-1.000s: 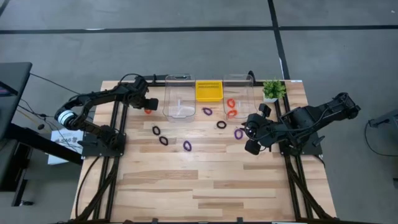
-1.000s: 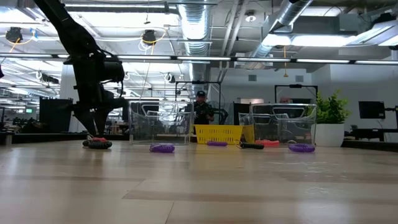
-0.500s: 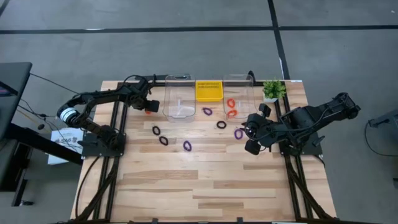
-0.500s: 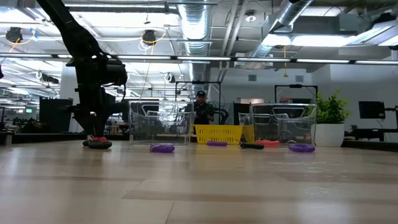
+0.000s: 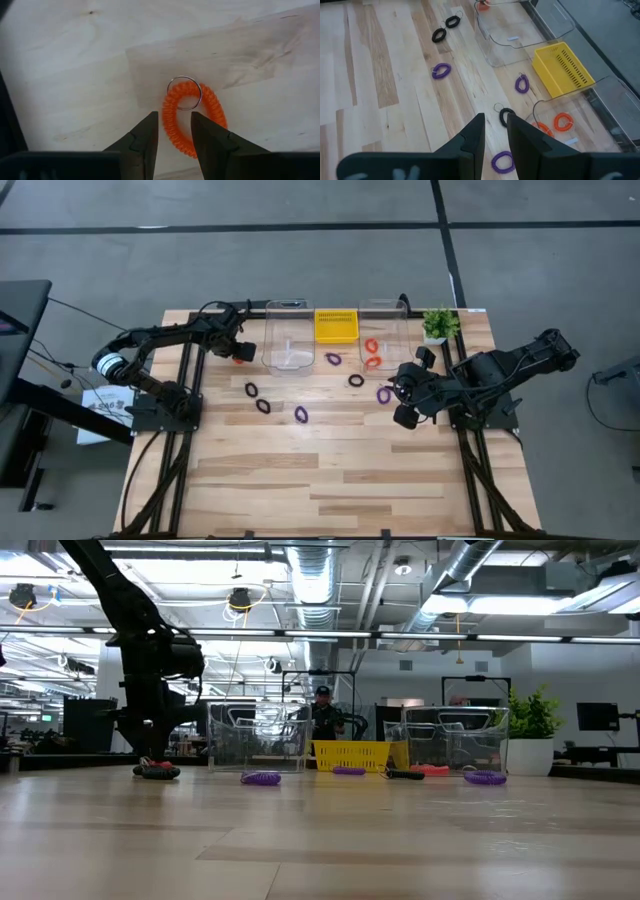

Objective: Sort spring keychains
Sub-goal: Put the orange spring keychain into the right transparent bin

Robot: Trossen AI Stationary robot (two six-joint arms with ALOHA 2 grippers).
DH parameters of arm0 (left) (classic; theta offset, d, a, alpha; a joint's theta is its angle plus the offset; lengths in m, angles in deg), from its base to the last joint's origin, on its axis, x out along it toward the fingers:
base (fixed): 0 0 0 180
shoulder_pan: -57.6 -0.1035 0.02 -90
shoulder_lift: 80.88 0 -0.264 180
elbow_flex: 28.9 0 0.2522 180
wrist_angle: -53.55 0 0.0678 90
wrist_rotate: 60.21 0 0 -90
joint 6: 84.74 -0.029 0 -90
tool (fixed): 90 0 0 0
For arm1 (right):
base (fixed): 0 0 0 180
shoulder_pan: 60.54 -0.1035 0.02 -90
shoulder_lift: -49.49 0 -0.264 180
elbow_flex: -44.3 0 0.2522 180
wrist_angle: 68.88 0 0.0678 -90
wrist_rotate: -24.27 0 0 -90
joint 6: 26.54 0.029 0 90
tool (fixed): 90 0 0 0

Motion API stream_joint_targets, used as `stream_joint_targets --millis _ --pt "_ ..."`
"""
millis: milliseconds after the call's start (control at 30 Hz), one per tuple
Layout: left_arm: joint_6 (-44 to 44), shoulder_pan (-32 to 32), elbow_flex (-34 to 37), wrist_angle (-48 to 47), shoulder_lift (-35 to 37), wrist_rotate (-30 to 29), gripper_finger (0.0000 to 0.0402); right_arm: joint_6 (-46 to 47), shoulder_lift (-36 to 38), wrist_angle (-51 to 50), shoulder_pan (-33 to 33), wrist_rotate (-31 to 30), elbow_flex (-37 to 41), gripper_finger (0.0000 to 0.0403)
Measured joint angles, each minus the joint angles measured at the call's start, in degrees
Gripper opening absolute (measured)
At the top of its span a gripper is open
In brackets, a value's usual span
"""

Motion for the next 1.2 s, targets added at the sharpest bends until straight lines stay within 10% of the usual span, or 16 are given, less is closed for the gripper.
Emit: stream_joint_targets --millis 700,1200 --pt "1.20 2.72 2.57 2.64 0.06 -2.08 0.0110 0.03 0.01 0.91 -0.02 0.37 0.00 0.0072" --pt "3.17 2.81 6.09 3.74 0.53 -0.73 0.0033 0.05 0.00 1.29 -0.07 1.80 0.00 0.0072"
